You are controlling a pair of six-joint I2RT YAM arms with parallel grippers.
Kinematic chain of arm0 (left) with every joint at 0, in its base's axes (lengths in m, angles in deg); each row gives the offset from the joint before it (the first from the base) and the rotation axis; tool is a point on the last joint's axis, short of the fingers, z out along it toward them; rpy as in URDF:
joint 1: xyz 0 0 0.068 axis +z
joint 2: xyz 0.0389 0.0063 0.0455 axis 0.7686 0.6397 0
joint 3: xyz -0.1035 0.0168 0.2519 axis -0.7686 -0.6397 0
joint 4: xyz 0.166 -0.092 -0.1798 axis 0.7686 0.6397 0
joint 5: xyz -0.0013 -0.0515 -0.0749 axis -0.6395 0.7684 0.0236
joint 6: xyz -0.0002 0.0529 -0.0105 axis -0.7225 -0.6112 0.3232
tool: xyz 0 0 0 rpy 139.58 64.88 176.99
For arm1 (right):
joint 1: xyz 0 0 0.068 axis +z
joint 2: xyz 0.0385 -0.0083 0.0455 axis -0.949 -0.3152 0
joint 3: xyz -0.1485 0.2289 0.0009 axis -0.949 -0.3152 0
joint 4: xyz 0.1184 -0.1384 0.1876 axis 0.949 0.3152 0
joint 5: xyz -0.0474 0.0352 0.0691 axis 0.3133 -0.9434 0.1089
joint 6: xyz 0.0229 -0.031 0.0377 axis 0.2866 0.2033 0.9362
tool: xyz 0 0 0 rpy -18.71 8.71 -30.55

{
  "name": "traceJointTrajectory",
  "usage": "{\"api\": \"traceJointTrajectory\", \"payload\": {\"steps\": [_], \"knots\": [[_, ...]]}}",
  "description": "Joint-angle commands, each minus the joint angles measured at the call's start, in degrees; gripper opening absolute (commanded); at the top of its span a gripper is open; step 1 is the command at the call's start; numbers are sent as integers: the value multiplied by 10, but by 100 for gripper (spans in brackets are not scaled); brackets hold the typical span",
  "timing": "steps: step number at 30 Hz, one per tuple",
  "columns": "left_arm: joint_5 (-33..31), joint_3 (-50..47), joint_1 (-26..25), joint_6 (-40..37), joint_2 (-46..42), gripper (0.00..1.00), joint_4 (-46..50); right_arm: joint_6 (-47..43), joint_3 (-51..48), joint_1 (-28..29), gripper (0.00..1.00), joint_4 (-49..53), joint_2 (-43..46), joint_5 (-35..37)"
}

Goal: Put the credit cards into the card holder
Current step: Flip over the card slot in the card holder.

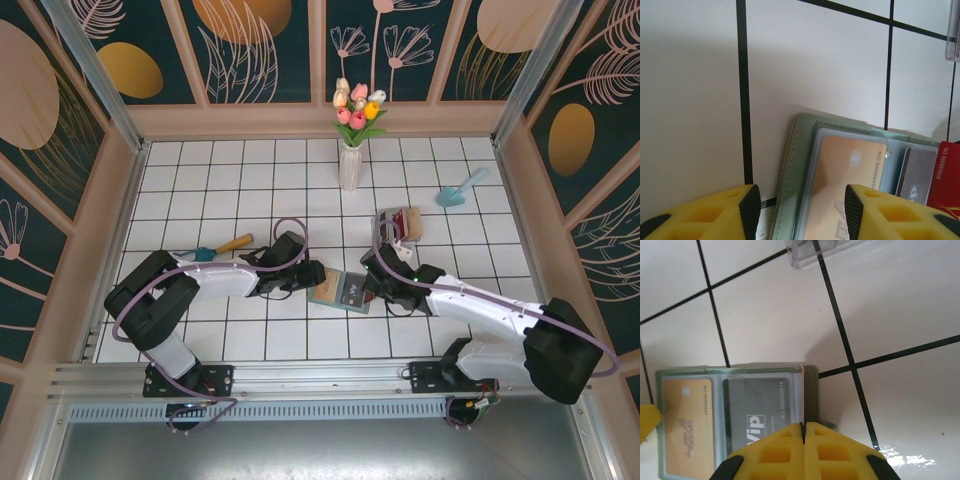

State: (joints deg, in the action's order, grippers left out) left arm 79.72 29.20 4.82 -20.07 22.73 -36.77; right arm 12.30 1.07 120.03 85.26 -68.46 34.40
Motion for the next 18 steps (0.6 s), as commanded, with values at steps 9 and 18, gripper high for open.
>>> {"api": "traceJointTrajectory", "payload": {"steps": [9,18], "knots": [[20,-2,-3,2,22,50,-14,2,-11,-8,0,-3,11,-8],[22,-5,-3,4,22,50,-19,11,-40,-8,0,-38,28,-19]]}}
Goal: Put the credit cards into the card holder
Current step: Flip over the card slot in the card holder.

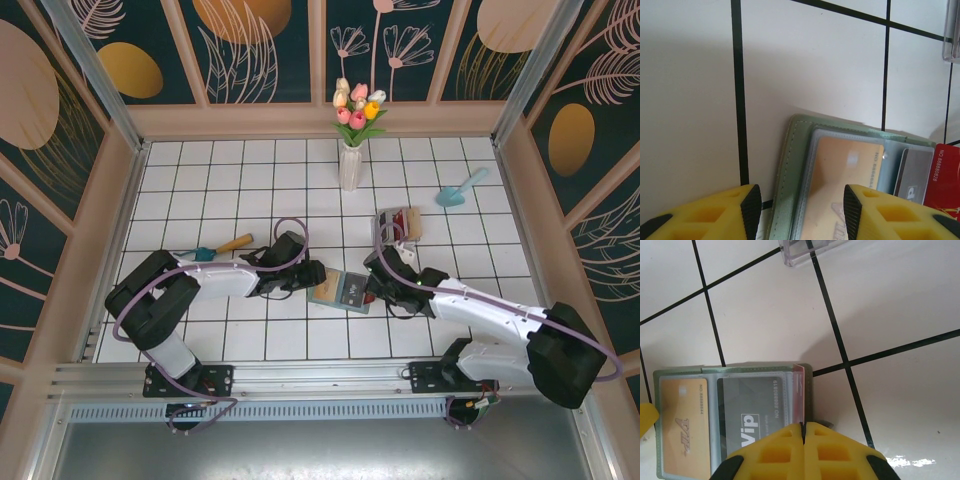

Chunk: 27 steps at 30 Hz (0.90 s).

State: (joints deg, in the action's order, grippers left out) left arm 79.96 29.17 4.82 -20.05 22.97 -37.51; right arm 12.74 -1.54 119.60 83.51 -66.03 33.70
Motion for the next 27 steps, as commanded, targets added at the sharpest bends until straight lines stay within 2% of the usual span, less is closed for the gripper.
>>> {"api": "traceJointTrajectory", "payload": {"steps": [1,9,18,27], "knots": [[20,-4,-3,4,21,50,-11,5,-8,-4,0,-15,1,-10],[21,-2,-3,3,23,50,-10,-16,22,-3,0,5,9,-2],[19,-2,-3,5,20,49,-10,-11,5,-3,0,8,-3,6],[25,-1,-2,6,23,48,-14,-8,-4,-1,0,-46,-48,-34]]}}
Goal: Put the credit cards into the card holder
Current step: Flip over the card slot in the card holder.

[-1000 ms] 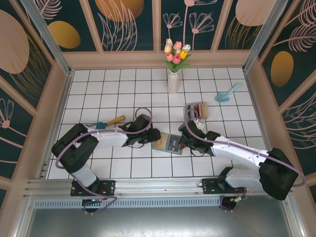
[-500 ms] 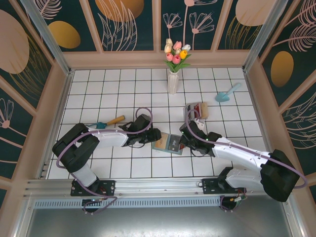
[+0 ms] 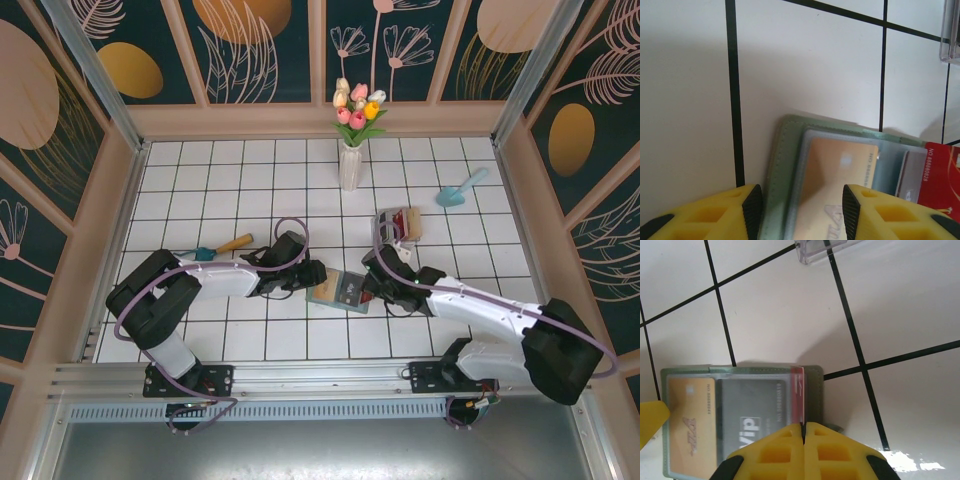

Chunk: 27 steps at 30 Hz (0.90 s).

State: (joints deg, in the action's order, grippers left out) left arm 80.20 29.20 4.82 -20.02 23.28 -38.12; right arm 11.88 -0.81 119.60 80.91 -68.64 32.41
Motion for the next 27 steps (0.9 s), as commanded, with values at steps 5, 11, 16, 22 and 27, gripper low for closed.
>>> {"api": "traceJointTrajectory", "payload": {"steps": [5,11,16,22,27], "knots": [[23,-6,-2,8,20,48,-9,22,-23,0,0,-50,-2,-20],[25,-5,-3,7,20,47,-10,36,-47,-12,0,-101,56,-49],[24,-6,-3,7,20,44,-11,31,-40,-13,1,-108,87,-60],[25,-10,-3,10,18,35,-15,18,-14,-12,1,-103,74,-73],[23,-10,-2,12,13,26,-15,-1,-1,-12,1,-152,46,-111]]}}
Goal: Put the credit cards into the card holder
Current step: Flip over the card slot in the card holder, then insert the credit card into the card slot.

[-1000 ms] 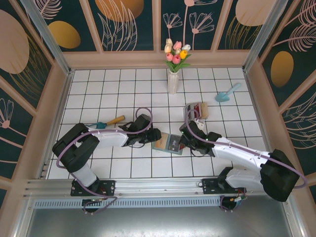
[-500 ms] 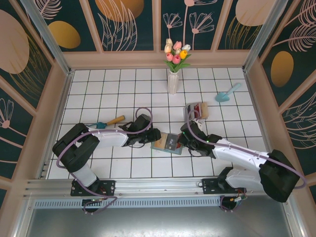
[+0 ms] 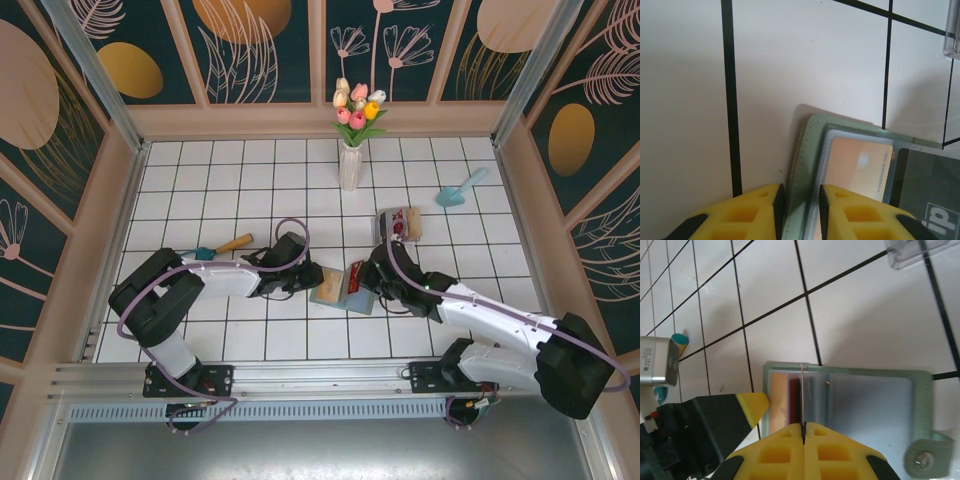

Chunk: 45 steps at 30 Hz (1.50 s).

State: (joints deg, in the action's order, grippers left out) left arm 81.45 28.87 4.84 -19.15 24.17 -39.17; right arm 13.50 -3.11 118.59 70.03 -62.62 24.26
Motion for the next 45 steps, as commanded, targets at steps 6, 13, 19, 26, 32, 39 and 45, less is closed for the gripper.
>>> {"api": "traceJointTrajectory", "payload": {"steps": [6,13,19,26,32,39,45], "knots": [[-42,-29,-3,24,-35,26,8,-10,39,-2,1,-52,-70,-40],[-92,-59,-2,28,-93,39,8,-2,2,-18,1,-41,-25,-20],[-35,-34,-3,-5,-63,49,-23,9,-54,-36,1,-110,1,-71],[-2,-28,-3,-4,-30,49,-31,8,-73,-37,1,-136,-22,-72],[12,-28,-2,-1,-14,45,-34,12,-85,-35,0,-163,-45,-75],[21,-26,-3,0,1,39,-32,23,-116,-36,1,-244,-78,-94],[25,-28,-4,3,8,33,-32,30,-125,-38,1,-261,-93,-88]]}}
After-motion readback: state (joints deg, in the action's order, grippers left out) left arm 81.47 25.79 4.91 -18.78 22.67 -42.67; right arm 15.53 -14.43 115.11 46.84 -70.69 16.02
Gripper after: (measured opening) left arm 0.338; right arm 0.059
